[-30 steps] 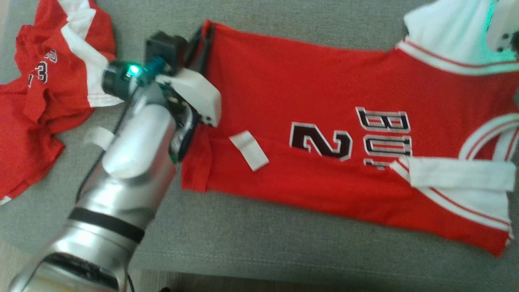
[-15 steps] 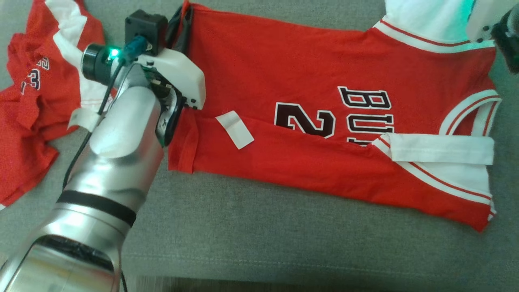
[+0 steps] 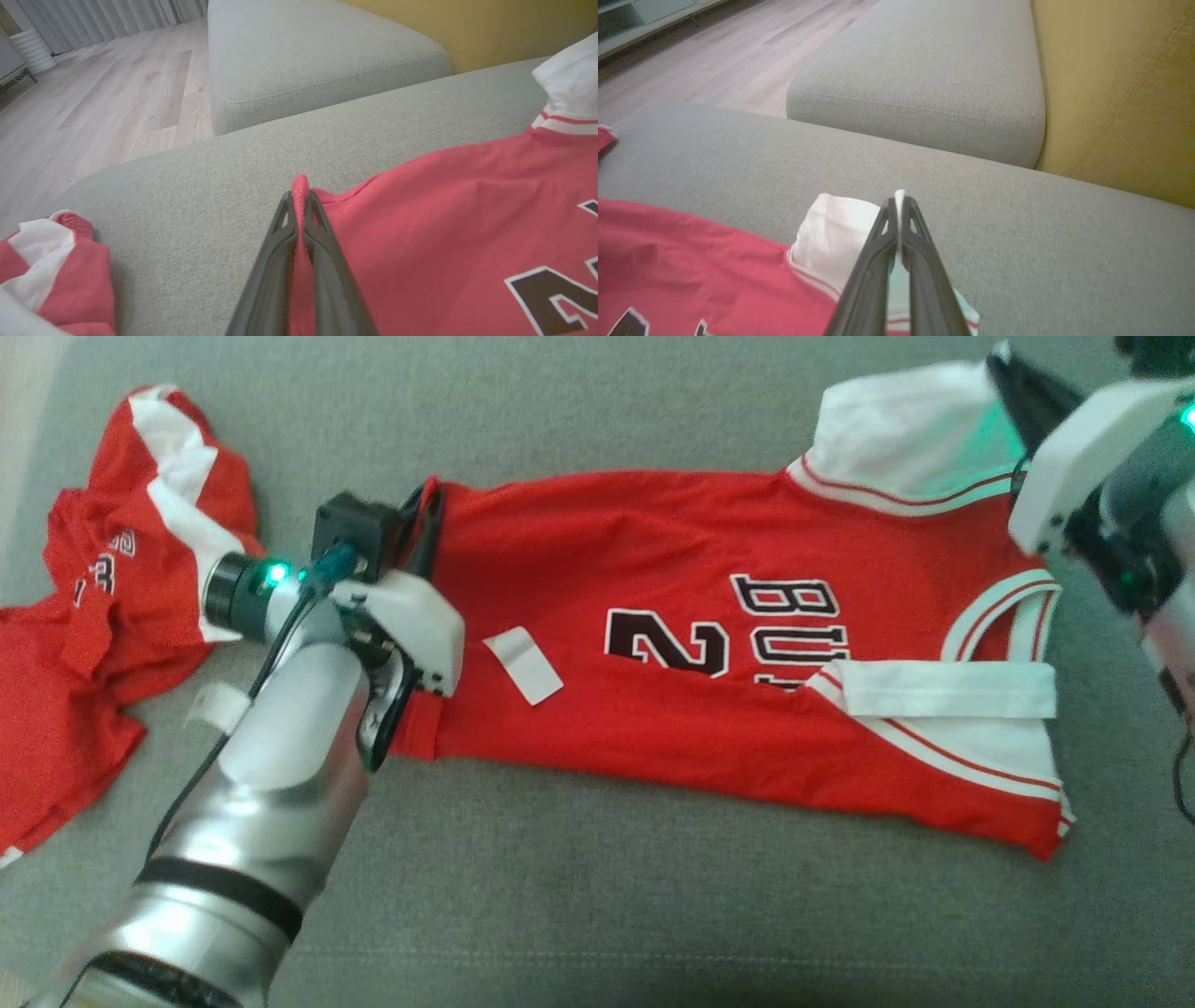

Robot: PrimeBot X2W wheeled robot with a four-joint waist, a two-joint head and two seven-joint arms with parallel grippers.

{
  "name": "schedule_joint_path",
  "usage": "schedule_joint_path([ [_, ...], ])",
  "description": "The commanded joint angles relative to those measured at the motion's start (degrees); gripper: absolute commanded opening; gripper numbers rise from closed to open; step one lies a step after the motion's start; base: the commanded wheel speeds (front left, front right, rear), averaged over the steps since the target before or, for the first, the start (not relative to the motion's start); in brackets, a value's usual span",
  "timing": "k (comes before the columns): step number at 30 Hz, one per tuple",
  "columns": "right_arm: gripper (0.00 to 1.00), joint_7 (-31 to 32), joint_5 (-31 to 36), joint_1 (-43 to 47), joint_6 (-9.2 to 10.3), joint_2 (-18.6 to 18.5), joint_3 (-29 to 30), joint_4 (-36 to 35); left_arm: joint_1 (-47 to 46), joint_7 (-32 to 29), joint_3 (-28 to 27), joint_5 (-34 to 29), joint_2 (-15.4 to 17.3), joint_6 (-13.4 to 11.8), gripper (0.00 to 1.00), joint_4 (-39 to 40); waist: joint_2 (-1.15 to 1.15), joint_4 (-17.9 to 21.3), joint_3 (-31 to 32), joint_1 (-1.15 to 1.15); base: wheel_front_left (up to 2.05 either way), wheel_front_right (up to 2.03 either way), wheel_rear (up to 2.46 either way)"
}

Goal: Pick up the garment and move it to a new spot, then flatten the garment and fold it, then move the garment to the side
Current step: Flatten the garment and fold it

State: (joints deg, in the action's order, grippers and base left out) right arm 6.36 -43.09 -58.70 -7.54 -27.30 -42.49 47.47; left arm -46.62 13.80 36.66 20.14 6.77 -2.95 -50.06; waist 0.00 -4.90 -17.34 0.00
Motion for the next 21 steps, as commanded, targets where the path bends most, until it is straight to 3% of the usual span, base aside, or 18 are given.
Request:
schedule_joint_path([
  [1,0.00,1.7,-2.2,2.5,0.05,-2.1,-0.9,-4.3,-0.1,0.9,-1.2,-0.6,2.8,0.0,0.00,2.2,0.00,1.2,2.7,0.00,0.00,0.00,0.00],
  [9,0.00,9.1,-10.6,10.9,0.05,-7.2,-2.0,-15.6,6.2,0.4,0.4,-0.8,4.8,-0.7,0.00,5.7,0.00,2.7,8.0,0.00,0.00,0.00,0.00],
  [12,0.00,14.4,-16.9,15.9,0.05,-9.9,-0.7,-22.0,10.3,-1.0,1.1,-0.5,6.4,-1.3,0.00,8.8,0.00,3.5,10.4,0.00,0.00,0.00,0.00],
  [17,0.00,19.8,-19.3,20.4,0.05,-14.2,0.9,-27.3,14.5,-3.0,1.5,-0.2,9.0,-2.1,0.00,13.6,0.00,4.1,12.3,0.00,0.00,0.00,0.00],
  [21,0.00,23.7,-22.3,23.8,0.05,-15.5,3.5,-30.2,17.2,-4.4,1.6,0.0,11.0,-3.0,0.00,17.4,0.00,4.5,13.1,0.00,0.00,0.00,0.00],
])
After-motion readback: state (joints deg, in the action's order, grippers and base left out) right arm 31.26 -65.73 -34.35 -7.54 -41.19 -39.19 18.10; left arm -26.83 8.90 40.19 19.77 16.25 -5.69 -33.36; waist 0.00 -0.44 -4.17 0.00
